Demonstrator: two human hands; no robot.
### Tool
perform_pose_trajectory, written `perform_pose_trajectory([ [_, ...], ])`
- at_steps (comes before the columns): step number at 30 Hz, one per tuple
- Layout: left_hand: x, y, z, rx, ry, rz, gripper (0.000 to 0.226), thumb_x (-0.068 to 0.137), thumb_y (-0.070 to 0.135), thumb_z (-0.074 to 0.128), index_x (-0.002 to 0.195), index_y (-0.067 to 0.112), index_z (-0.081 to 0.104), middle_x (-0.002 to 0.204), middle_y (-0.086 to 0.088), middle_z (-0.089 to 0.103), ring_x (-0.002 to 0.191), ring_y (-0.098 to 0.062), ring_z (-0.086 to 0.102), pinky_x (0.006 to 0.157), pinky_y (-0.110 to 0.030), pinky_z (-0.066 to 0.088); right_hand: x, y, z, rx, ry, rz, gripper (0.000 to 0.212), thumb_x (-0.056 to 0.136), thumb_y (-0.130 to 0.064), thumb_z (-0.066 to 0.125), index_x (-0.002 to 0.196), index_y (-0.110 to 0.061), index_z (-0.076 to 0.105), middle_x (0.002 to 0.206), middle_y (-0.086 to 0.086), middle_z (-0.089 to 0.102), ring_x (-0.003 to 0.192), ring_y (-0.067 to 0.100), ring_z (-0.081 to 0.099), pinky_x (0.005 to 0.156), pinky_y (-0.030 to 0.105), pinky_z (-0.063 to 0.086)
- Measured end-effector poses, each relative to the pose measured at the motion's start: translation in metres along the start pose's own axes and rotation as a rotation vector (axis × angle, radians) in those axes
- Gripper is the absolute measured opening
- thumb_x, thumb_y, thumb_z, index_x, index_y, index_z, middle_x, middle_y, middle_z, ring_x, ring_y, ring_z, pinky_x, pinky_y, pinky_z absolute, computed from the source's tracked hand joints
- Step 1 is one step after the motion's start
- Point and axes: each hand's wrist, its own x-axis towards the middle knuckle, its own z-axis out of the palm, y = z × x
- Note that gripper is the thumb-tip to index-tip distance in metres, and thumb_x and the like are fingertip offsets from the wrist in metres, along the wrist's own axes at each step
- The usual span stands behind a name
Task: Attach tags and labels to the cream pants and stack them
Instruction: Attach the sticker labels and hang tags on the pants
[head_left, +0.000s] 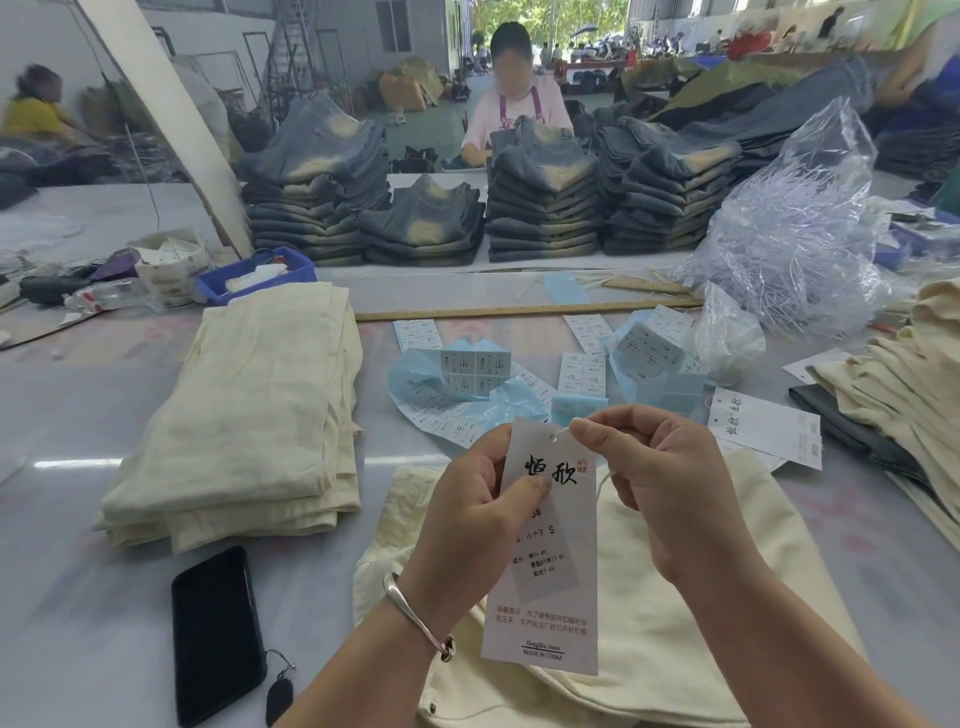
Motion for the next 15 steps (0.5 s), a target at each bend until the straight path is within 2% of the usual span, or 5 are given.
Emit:
perform_pose_trajectory([
  [3, 0.0, 0.0, 0.0, -0.005, 0.003, 0.0, 0.026, 0.081, 0.016, 0.057, 0.104, 0.019, 0.069, 0.096, -0.014, 0.072, 0.089, -0.037, 0.068, 0.076, -0.046, 0.056, -0.003, 0.002, 0.0, 0.005, -0.013, 0.005, 0.011, 0.077, -0.006, 0.075, 0.068, -0.006, 0.068, 0.046, -0.001, 0.045, 0.035, 0.002, 0.031, 0.038, 0.01, 0.028],
  [7, -0.002, 0.0, 0.001, -0.032, -0.014, -0.003, 0.026, 0.082, 0.016, 0.056, 0.103, 0.02, 0.069, 0.096, -0.014, 0.072, 0.086, -0.033, 0.069, 0.073, -0.041, 0.057, -0.004, 0.006, 0.0, -0.013, -0.006, -0.037, 0.01, 0.078, -0.002, 0.073, 0.071, -0.002, 0.066, 0.044, -0.007, 0.054, 0.035, 0.001, 0.044, 0.042, 0.007, 0.035],
  [10, -0.003, -0.002, 0.003, -0.081, -0.024, 0.003, 0.024, 0.084, 0.019, 0.055, 0.102, 0.019, 0.071, 0.094, -0.013, 0.072, 0.082, -0.025, 0.068, 0.071, -0.032, 0.056, -0.005, 0.009, 0.0, -0.132, -0.01, -0.105, 0.012, 0.078, -0.008, 0.077, 0.069, -0.011, 0.069, 0.05, -0.005, 0.061, 0.047, 0.006, 0.055, 0.05, 0.015, 0.045],
  [13, -0.003, -0.007, 0.004, -0.227, -0.003, -0.029, 0.035, 0.09, 0.032, 0.048, 0.1, 0.009, 0.071, 0.093, -0.018, 0.07, 0.084, -0.029, 0.064, 0.074, -0.035, 0.053, -0.008, 0.01, 0.0, -0.203, 0.005, -0.121, 0.011, 0.078, -0.015, 0.078, 0.07, -0.018, 0.07, 0.058, 0.004, 0.068, 0.054, 0.014, 0.063, 0.053, 0.026, 0.053],
  [15, -0.002, -0.008, 0.002, -0.315, 0.01, -0.041, 0.037, 0.091, 0.031, 0.046, 0.098, 0.009, 0.074, 0.095, -0.018, 0.073, 0.085, -0.026, 0.069, 0.073, -0.032, 0.055, -0.009, 0.011, 0.0, -0.204, 0.012, -0.116, 0.011, 0.078, -0.016, 0.078, 0.071, -0.021, 0.07, 0.059, 0.004, 0.069, 0.053, 0.015, 0.064, 0.051, 0.027, 0.053],
])
